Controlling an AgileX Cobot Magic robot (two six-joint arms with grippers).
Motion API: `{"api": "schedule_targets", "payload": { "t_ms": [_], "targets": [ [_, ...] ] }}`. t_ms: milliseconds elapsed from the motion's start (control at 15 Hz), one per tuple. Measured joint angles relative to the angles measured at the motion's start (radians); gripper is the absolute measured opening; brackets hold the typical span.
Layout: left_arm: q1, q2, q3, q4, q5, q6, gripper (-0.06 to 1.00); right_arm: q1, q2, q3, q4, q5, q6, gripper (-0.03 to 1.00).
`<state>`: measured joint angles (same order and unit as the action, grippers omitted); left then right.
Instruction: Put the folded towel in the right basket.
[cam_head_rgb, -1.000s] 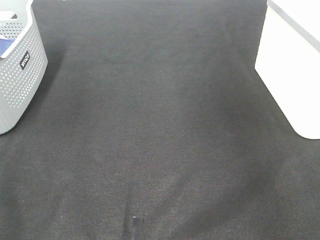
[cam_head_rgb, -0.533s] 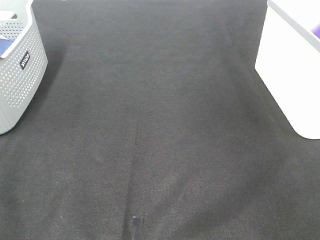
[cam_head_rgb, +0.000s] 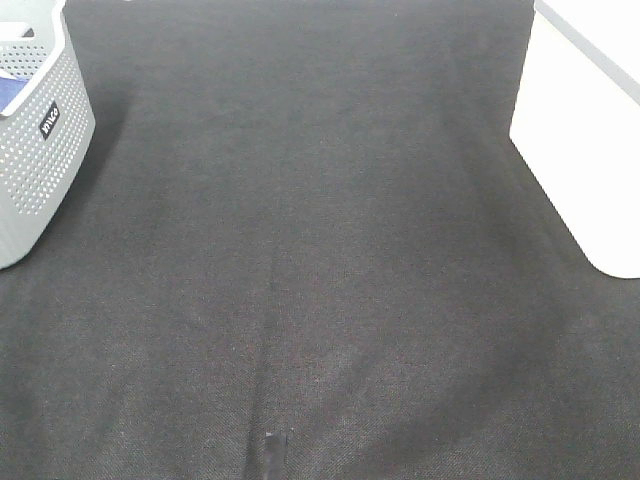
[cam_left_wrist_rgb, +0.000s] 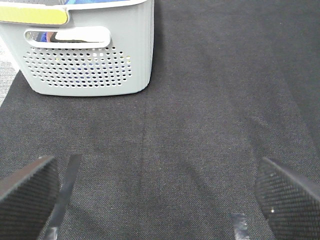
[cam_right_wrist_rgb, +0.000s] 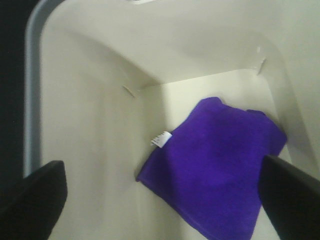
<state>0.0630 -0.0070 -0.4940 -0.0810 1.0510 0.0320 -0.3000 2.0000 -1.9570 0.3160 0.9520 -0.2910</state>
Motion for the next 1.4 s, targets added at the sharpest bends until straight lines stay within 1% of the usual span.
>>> {"api": "schedule_targets", "payload": {
  "t_ms": [200,267,333,400,533,600,667,733,867,933,1000,1133,1333,1400],
  "targets": [
    [0.0,0.0,0.0,0.0,0.0,0.0,0.99,0.117,-0.116,0.0,-0.061,0.031,0.015,0.98],
    [0.0,0.0,0.0,0.0,0.0,0.0,0.99,0.142,-0.153,0.0,-0.082,0.07,0.03,0.98],
    [0.0,0.0,0.0,0.0,0.0,0.0,0.99,0.152,-0.185,0.003,-0.093,0.113,0.033,0.98],
    [0.0,0.0,0.0,0.0,0.0,0.0,0.99,0.157,-0.214,0.018,-0.102,0.136,0.034,0.98],
    [0.0,0.0,0.0,0.0,0.0,0.0,0.99,0.157,-0.348,0.148,-0.102,0.131,0.036,0.98],
    [0.0,0.0,0.0,0.0,0.0,0.0,0.99,0.157,-0.437,0.261,-0.086,0.093,0.036,0.98],
    [0.0,0.0,0.0,0.0,0.0,0.0,0.99,0.157,-0.437,0.261,-0.086,0.093,0.036,0.98],
    [0.0,0.0,0.0,0.0,0.0,0.0,0.99,0.157,-0.518,0.368,-0.071,0.044,0.035,0.98],
    [0.0,0.0,0.0,0.0,0.0,0.0,0.99,0.157,-0.734,0.646,-0.062,-0.059,0.034,0.98],
    [0.0,0.0,0.0,0.0,0.0,0.0,0.99,0.157,-0.834,0.759,-0.062,-0.077,0.039,0.98],
    [0.0,0.0,0.0,0.0,0.0,0.0,0.99,0.157,-0.949,0.873,-0.061,-0.068,0.069,0.98],
    [0.0,0.0,0.0,0.0,0.0,0.0,0.99,0.157,-1.098,0.989,-0.051,-0.019,0.106,0.98],
    [0.0,0.0,0.0,0.0,0.0,0.0,0.99,0.157,-1.255,1.06,-0.058,0.083,0.107,0.98],
    [0.0,0.0,0.0,0.0,0.0,0.0,0.99,0.157,-1.301,1.078,-0.063,0.097,0.097,0.98]
  ]
}}
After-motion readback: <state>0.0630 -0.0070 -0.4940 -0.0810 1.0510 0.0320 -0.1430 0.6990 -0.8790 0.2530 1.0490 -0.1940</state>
